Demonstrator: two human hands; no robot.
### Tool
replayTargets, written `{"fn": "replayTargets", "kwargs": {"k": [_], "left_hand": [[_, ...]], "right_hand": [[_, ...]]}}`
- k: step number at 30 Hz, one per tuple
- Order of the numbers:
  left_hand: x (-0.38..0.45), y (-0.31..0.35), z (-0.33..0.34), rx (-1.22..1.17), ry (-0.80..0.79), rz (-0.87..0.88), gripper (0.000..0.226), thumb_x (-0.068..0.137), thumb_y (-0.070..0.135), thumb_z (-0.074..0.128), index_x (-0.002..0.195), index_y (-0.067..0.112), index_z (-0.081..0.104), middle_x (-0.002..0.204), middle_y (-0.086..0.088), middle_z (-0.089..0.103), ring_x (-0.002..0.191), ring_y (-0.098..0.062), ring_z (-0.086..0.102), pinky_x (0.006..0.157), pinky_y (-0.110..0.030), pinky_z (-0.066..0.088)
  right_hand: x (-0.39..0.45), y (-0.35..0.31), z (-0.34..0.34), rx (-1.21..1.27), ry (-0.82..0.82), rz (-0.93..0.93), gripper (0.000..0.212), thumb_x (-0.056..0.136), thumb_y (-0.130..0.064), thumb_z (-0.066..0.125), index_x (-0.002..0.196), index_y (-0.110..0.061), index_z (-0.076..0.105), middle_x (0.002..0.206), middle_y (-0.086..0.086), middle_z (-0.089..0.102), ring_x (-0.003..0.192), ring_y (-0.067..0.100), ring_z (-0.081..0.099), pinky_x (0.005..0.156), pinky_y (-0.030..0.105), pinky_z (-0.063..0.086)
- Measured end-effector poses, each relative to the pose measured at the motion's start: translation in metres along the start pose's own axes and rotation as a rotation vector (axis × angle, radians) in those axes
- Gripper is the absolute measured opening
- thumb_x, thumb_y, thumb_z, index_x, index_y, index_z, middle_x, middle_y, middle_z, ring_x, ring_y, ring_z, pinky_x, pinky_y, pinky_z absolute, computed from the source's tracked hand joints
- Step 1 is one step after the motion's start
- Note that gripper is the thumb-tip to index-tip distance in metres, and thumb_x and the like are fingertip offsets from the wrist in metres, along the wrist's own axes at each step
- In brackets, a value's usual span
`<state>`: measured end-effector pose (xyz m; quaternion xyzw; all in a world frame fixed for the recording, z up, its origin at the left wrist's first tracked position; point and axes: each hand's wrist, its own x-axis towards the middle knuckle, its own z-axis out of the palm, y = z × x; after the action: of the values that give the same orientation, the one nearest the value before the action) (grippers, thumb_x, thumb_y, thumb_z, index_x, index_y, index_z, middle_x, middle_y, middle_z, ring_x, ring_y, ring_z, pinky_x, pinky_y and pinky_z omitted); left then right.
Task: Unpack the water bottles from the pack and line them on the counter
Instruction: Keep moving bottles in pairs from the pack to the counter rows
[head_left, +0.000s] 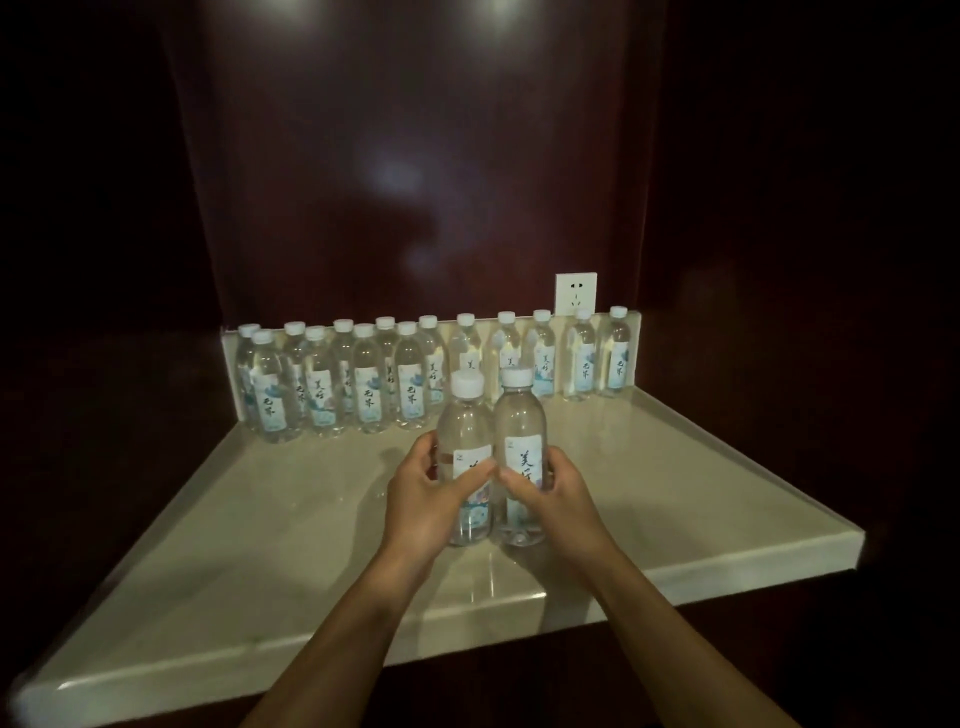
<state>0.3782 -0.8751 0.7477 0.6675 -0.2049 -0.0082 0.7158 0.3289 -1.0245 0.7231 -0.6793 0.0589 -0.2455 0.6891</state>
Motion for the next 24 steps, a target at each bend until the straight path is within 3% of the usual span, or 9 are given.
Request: {"fn": "replayTargets", "kwargs": {"k": [3,6,11,16,19,22,24], "left_hand": [[0.037,-0.014,0.008,0.013,0.003,0.018,0.042,0.077,0.016,0.085,0.114,0.025,0.067,0.105,0.004,0.077,0.097,-0.015,0.074,0.089,-0.044,0.06],[0.075,-0.029,0.015,0.004,0.013,-0.01,0.041,0.077,0.015,0.085,0.113,0.022,0.067,0.104,0.003,0.077,0.097,-0.015,0.074,0.09,-0.046,0.059],[0.127,-0.044,0.022,-0.031,-0.005,-0.021,0.043,0.082,0.013,0.081,0.12,0.015,0.064,0.109,-0.001,0.077,0.096,-0.015,0.075,0.086,-0.041,0.062],[0.159,-0.052,0.027,-0.053,-0.017,0.004,0.045,0.085,0.008,0.076,0.128,0.014,0.062,0.111,0.0,0.077,0.098,-0.014,0.075,0.083,-0.035,0.063],[0.179,-0.062,0.028,0.03,0.016,0.053,0.047,0.087,0.014,0.075,0.132,0.017,0.06,0.113,0.003,0.076,0.1,-0.01,0.074,0.081,-0.029,0.062],[0.194,-0.066,0.027,0.15,0.027,0.082,0.043,0.087,0.024,0.077,0.127,0.021,0.063,0.107,0.01,0.075,0.096,0.002,0.071,0.086,-0.031,0.061],[0.204,-0.066,0.028,0.254,0.066,0.111,0.042,0.085,0.028,0.078,0.124,0.025,0.063,0.102,0.016,0.072,0.09,0.009,0.068,0.085,-0.025,0.058]], "right_hand": [[0.036,0.018,-0.002,0.08,-0.01,0.058,0.045,0.076,-0.029,0.084,0.114,-0.019,0.061,0.11,0.015,0.073,0.102,0.036,0.072,0.09,0.064,0.054],[0.073,0.027,-0.004,0.155,-0.013,0.089,0.046,0.076,-0.022,0.086,0.115,-0.015,0.061,0.11,0.018,0.072,0.103,0.042,0.07,0.09,0.07,0.05],[0.121,0.033,-0.004,0.23,-0.082,0.123,0.042,0.087,-0.01,0.076,0.124,-0.017,0.058,0.117,0.016,0.071,0.106,0.04,0.07,0.091,0.064,0.053],[0.164,0.049,-0.006,0.058,-0.133,0.077,0.037,0.092,-0.028,0.07,0.126,-0.033,0.056,0.122,0.002,0.071,0.109,0.031,0.07,0.093,0.062,0.053],[0.188,0.054,-0.005,0.033,-0.157,0.06,0.037,0.093,-0.027,0.069,0.127,-0.034,0.055,0.122,-0.001,0.071,0.109,0.027,0.07,0.091,0.058,0.055],[0.204,0.055,-0.004,-0.019,-0.148,0.029,0.038,0.092,-0.029,0.071,0.125,-0.039,0.056,0.123,-0.003,0.07,0.112,0.026,0.069,0.091,0.06,0.054],[0.215,0.056,-0.004,-0.117,-0.162,-0.022,0.038,0.09,-0.039,0.071,0.124,-0.044,0.055,0.124,-0.005,0.069,0.112,0.023,0.069,0.092,0.058,0.055]]}}
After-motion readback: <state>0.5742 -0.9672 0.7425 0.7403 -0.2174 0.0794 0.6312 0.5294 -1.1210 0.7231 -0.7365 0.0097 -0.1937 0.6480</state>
